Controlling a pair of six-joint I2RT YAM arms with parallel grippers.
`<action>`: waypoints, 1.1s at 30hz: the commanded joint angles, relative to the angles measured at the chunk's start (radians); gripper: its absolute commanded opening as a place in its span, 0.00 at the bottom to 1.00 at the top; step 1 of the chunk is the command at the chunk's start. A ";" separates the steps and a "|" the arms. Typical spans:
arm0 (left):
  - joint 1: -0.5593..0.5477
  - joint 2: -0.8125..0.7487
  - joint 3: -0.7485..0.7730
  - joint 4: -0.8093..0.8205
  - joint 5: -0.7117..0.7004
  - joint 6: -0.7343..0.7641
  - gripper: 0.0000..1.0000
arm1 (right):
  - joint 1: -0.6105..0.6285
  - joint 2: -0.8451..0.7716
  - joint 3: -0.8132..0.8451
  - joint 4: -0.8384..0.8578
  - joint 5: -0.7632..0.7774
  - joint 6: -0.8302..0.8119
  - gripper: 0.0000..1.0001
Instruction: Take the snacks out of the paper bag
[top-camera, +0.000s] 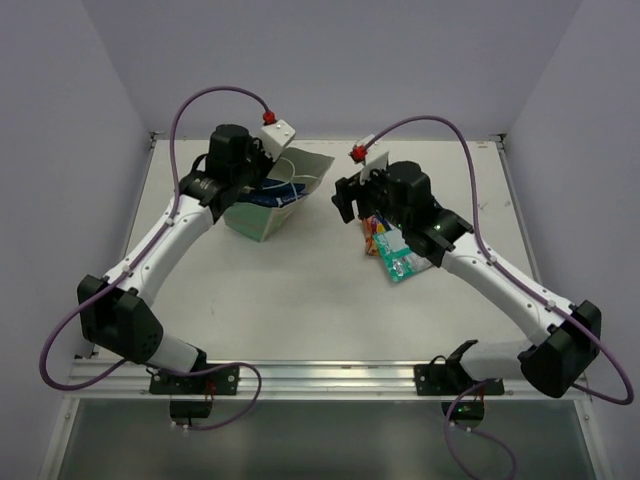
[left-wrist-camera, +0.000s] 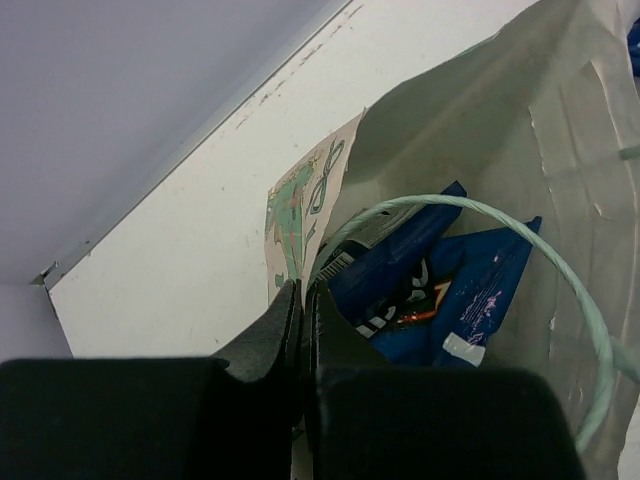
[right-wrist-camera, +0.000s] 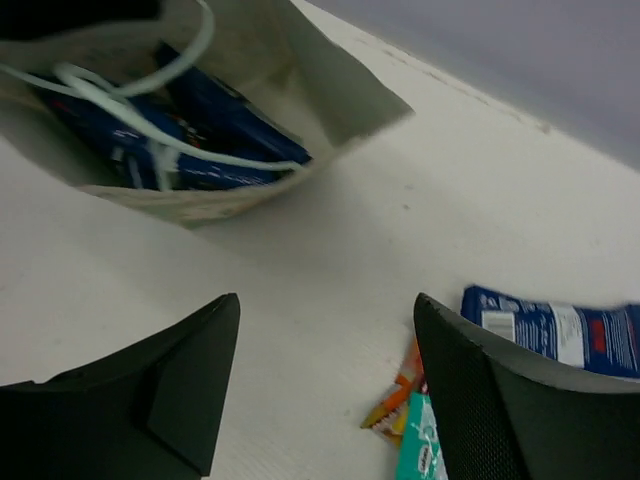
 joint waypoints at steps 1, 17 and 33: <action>-0.013 -0.050 -0.007 0.043 0.024 0.001 0.00 | 0.041 -0.030 0.138 0.057 -0.264 -0.111 0.73; -0.019 -0.088 0.082 0.017 0.038 -0.008 0.00 | 0.101 0.249 0.361 0.047 -0.411 -0.153 0.62; -0.019 -0.104 0.098 0.016 0.147 -0.043 0.00 | 0.101 0.438 0.266 0.215 -0.305 -0.143 0.72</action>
